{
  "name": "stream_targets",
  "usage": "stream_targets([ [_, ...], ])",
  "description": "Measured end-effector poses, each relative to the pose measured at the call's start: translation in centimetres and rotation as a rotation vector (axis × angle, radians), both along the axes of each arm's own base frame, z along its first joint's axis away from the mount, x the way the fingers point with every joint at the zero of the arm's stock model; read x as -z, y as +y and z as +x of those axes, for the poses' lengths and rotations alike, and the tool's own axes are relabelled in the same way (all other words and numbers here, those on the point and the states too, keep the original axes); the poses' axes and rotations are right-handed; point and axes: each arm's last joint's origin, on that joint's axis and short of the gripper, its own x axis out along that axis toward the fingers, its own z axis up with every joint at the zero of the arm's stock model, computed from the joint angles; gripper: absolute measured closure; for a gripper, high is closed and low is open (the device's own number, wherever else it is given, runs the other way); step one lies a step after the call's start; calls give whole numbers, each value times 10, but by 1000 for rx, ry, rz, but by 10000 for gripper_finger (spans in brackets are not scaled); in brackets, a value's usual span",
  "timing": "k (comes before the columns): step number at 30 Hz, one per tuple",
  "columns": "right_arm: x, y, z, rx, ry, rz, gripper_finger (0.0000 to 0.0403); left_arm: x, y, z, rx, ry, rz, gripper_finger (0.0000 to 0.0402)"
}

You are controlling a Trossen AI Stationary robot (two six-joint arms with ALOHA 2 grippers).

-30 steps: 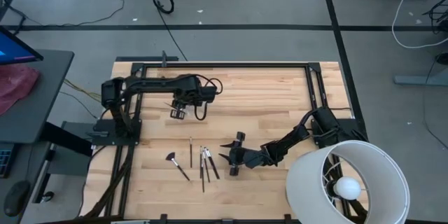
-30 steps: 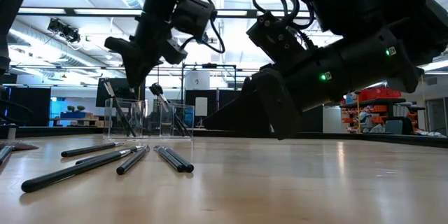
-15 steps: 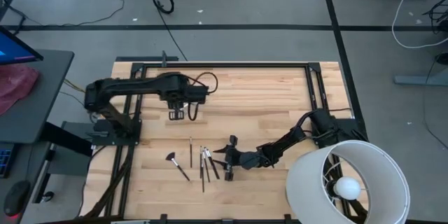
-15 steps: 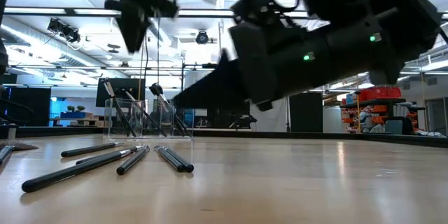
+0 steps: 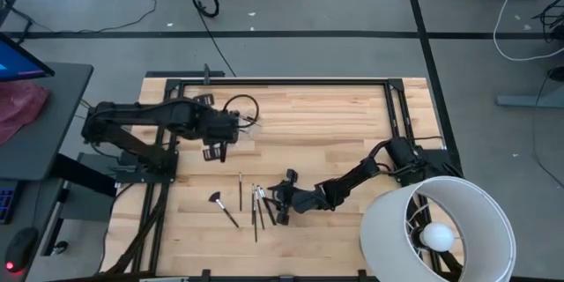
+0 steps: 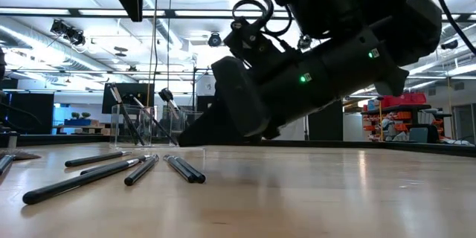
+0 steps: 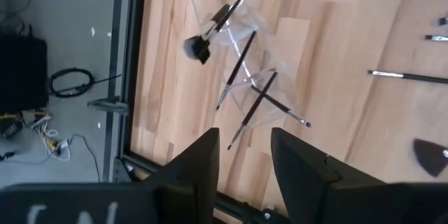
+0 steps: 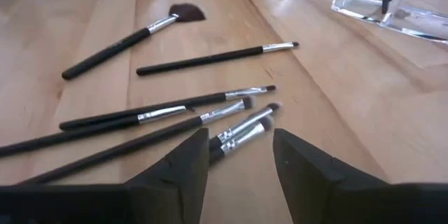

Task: Put items in baskets/containers
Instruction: Put the eyeshadow brush into the middle section of the transparent organizer

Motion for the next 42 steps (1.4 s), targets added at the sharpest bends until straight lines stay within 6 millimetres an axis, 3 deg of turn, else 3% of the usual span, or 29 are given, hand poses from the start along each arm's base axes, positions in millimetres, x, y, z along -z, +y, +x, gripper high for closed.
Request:
stream_targets([
  [7, -1, 1, 0, -22, -4, 17, 239, 0, -5, 0, 23, -3, 0, 268],
  [17, 23, 3, 7, -7, -5, 16, 239, 0, -5, 0, 24, -2, 0, 268],
  [25, 29, -13, 6, 36, 128, -69, 248, 0, -5, 0, 24, 0, 1, 268],
  [34, 5, -39, 12, -128, 183, -29, 254, 0, -5, 0, 26, 1, 1, 268],
  [39, -16, -58, 11, -165, 217, -57, 252, 0, -5, 0, 26, 1, 1, 268],
  [42, -39, -64, 9, -165, 211, -81, 252, 0, -5, 0, 26, 2, 1, 268],
])
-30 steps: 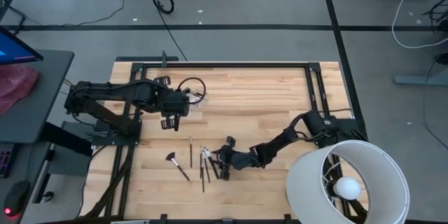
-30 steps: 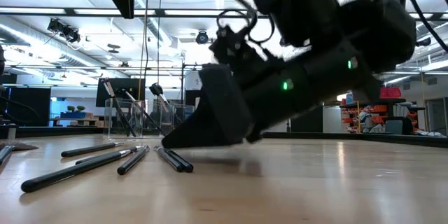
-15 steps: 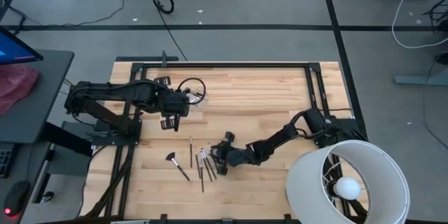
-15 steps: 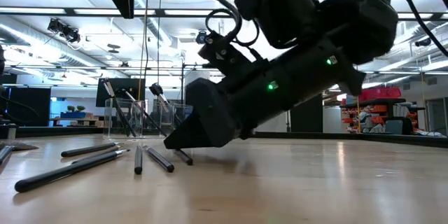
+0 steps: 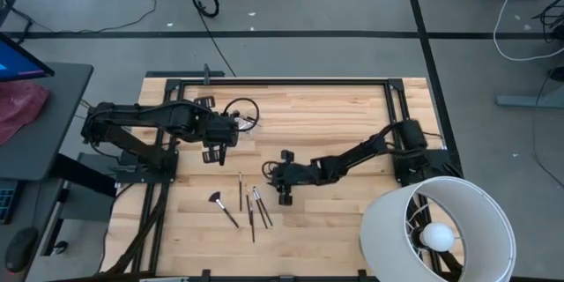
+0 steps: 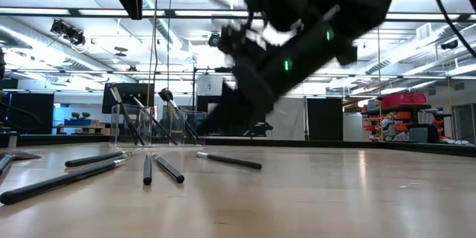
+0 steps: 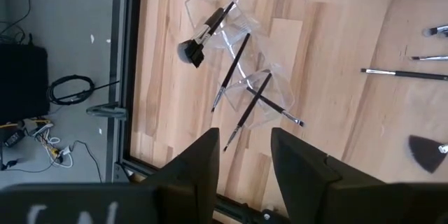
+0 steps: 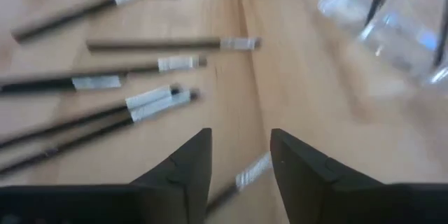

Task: Put items in baskets/containers
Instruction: Put the eyeshadow brush into the middle section of the transparent organizer

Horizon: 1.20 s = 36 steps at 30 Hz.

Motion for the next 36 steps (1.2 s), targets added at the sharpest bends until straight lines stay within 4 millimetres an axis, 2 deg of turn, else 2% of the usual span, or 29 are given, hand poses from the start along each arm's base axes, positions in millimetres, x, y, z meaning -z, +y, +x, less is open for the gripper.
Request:
stream_targets([
  [5, -25, 0, -9, -10, 21, -11, 252, 0, 0, 0, 3, 1, 0, 268],
  [7, -37, 2, -12, 18, 6, 29, 252, 0, 0, 0, 4, 2, 1, 268],
  [9, -41, 6, -16, 81, 16, 72, 252, 0, 0, 0, -1, -1, 0, 268],
  [13, -25, 19, -28, 219, 111, 26, 252, 0, 0, 0, -1, -1, -1, 268],
  [17, -1, 29, -29, 358, 83, -6, 252, 0, 0, 1, 6, -5, 0, 268],
  [20, 19, 31, -27, 418, 74, -60, 252, 0, 0, 1, 7, -12, 0, 268],
  [25, 46, 29, -27, 525, 85, -25, 252, 0, 0, 2, 5, -16, -5, 268],
  [31, 54, 24, -26, 521, 98, -4, 252, 0, 0, 2, 8, -15, -4, 268],
  [36, 57, 20, -26, 402, 123, -35, 272, 0, 0, 2, 0, -19, -6, 268],
])
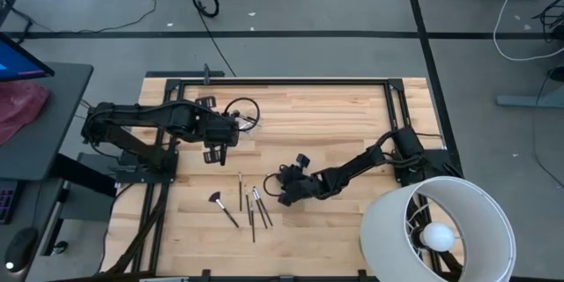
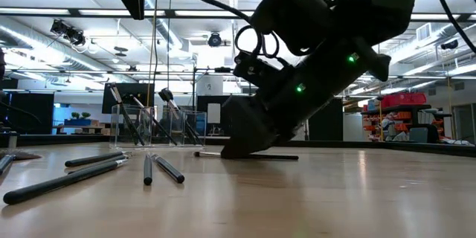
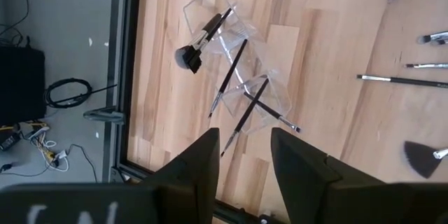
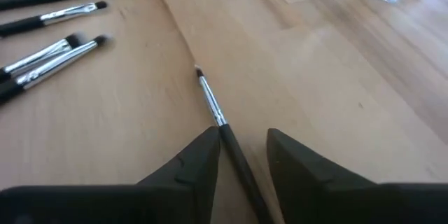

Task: Put items in baskets/containers
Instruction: Put the eyeshadow brush into the middle section of the transparent organizer

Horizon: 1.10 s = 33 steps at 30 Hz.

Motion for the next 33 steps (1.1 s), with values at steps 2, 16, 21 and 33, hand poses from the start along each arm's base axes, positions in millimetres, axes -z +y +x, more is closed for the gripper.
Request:
stream_targets([
  [2, 2, -3, -2, -32, -1, -9, 291, 0, 0, 0, -7, -5, -2, 268],
  [16, 23, -51, -52, -394, -294, 221, 392, 83, -61, 34, 175, -300, -171, 269],
  [21, 22, -50, -53, -462, -331, 205, 392, 152, -83, 48, 276, -729, -259, 269],
  [33, 11, -46, -31, -519, -375, 161, 392, 252, -57, 50, 226, -724, -244, 269],
])
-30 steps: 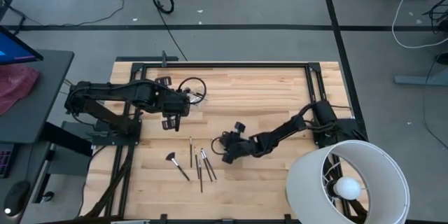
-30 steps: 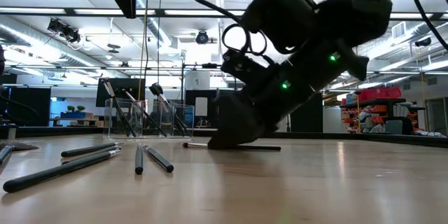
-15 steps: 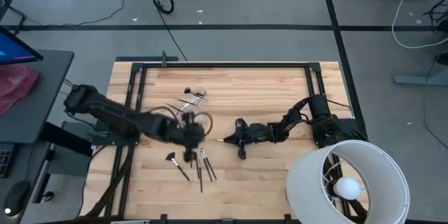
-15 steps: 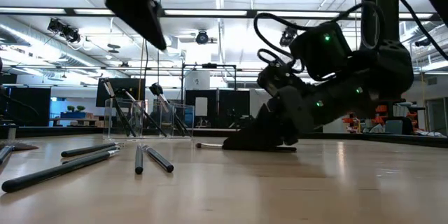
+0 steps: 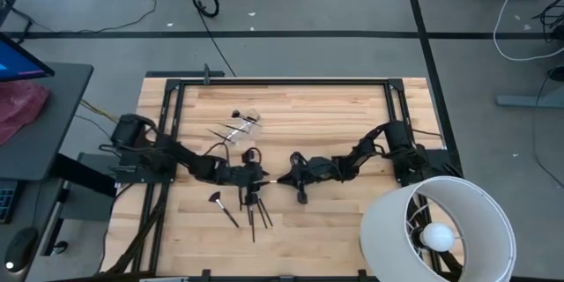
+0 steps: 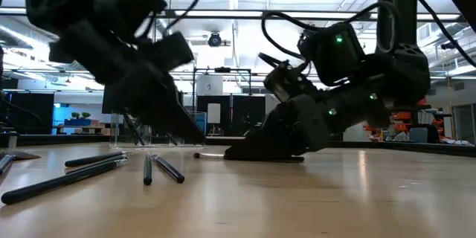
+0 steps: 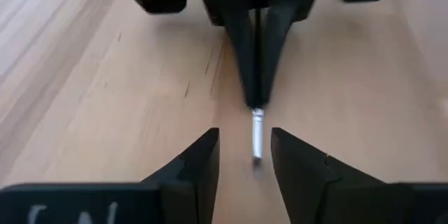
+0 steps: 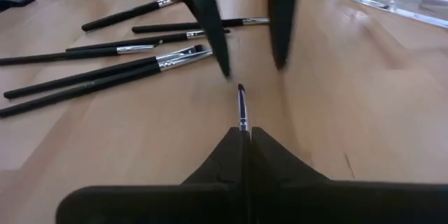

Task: Put items in baskets/containers
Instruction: Put the eyeshadow brush into the middle section of the transparent organizer

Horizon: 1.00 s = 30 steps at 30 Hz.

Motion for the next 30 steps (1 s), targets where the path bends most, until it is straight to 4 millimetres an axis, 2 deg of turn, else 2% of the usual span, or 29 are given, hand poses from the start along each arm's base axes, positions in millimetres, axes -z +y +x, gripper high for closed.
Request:
stream_targets([
  [6, -5, 2, 15, -10, 1, -30, 393, 14, -1, 4, 23, 47, 21, 269],
  [12, -7, 2, 17, -5, -7, -31, 393, 15, -2, 5, 48, 57, 3, 275],
  [20, -16, 2, 20, 4, -95, -23, 393, 17, -2, 4, 46, 72, -12, 339],
  [25, -14, 2, 20, -1, -74, -27, 393, 17, -2, 4, 47, 72, -15, 377],
  [30, -14, 2, 20, -6, -70, -25, 393, 16, -2, 4, 43, 64, -20, 382],
])
